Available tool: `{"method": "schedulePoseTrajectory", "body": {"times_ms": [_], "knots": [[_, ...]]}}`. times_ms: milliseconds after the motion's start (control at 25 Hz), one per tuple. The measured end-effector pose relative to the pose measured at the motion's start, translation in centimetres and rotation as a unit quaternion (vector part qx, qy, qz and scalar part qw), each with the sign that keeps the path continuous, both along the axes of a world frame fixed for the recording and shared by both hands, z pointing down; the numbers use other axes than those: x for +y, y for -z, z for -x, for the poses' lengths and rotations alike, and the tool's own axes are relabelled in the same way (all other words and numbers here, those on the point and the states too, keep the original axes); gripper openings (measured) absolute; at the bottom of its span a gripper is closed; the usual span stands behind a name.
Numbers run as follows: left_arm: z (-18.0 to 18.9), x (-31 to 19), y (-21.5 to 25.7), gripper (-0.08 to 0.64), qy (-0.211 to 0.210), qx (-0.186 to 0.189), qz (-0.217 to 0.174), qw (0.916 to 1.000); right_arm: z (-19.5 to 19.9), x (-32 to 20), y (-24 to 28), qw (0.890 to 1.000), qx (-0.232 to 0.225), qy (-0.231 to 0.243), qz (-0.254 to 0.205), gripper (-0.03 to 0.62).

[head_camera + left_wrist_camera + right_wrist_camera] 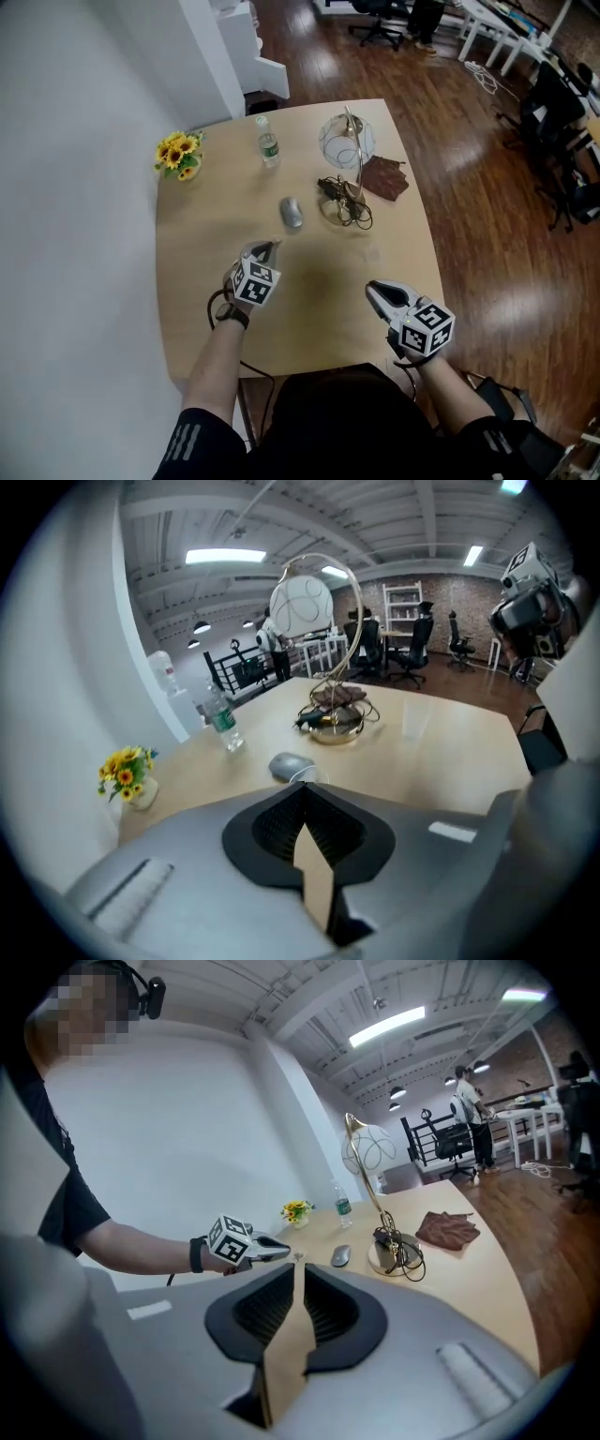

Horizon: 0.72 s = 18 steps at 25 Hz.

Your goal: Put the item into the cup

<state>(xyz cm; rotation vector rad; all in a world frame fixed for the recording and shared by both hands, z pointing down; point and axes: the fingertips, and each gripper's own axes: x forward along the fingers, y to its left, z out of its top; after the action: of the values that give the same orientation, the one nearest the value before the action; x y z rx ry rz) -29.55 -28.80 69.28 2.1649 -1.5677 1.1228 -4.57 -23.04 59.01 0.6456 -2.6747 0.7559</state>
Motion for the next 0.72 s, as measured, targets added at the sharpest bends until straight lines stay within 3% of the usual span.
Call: {"method": "schedulePoseTrajectory", "body": {"times_ms": [160,360,720], "knots": [[-8.0,-3.5,3.5,-0.005,-0.056,0.038,-0.042,0.9969,-2.1,-1.2,0.3,1.000,-0.007,-0.019,-0.005,0.043],[-17.8,-5.8,3.4,-0.005,-0.132,0.052,-0.040,0.9891,-5.6,-1.4,0.0,0.999,-0.009,-0.039,-0.001,0.043],[-27.5,-7.2,-0.2,-0.005,-0.199,0.056,-0.014,0.9783,-11.2,-1.6,-2.1,0.996,-0.007,-0.083,0.022,0.043]]}}
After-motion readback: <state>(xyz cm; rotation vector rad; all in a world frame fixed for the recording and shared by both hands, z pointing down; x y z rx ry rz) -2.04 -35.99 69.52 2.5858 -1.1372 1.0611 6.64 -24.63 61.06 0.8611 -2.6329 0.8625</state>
